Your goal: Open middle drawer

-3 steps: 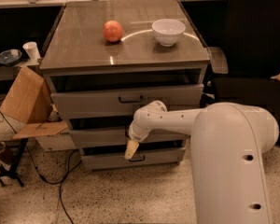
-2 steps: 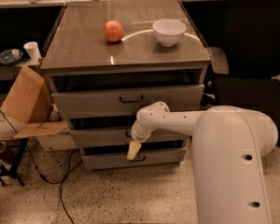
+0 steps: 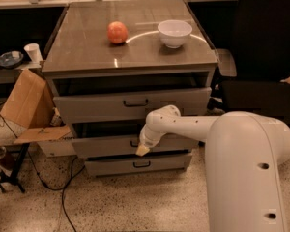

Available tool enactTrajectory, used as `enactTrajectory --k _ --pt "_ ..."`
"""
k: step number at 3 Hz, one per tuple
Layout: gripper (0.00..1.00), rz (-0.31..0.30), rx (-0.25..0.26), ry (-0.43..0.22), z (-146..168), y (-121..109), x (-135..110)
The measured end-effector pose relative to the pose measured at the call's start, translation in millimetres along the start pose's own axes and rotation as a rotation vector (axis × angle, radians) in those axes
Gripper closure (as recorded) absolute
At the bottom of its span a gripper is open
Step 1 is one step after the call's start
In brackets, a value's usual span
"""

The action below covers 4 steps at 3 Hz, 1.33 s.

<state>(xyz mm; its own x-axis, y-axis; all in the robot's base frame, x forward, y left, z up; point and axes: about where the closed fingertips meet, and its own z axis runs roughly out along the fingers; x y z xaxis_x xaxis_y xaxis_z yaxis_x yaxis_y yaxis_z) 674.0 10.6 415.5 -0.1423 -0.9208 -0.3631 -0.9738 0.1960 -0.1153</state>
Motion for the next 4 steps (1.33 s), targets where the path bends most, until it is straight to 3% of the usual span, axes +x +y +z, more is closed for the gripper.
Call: enactTrajectory --k 1,2,3,4 --pt "0.56 0.000 0.000 0.000 -8.3 -1.0 -3.3" --pt "0.42 -0.001 0.000 0.000 -15.6 -1.8 -6.0" --pt "0.43 -0.005 0.000 0.000 -18.8 -1.3 -6.3" --pt "0.26 -0.067 -0.028 0.016 -44.5 20.5 0.4"
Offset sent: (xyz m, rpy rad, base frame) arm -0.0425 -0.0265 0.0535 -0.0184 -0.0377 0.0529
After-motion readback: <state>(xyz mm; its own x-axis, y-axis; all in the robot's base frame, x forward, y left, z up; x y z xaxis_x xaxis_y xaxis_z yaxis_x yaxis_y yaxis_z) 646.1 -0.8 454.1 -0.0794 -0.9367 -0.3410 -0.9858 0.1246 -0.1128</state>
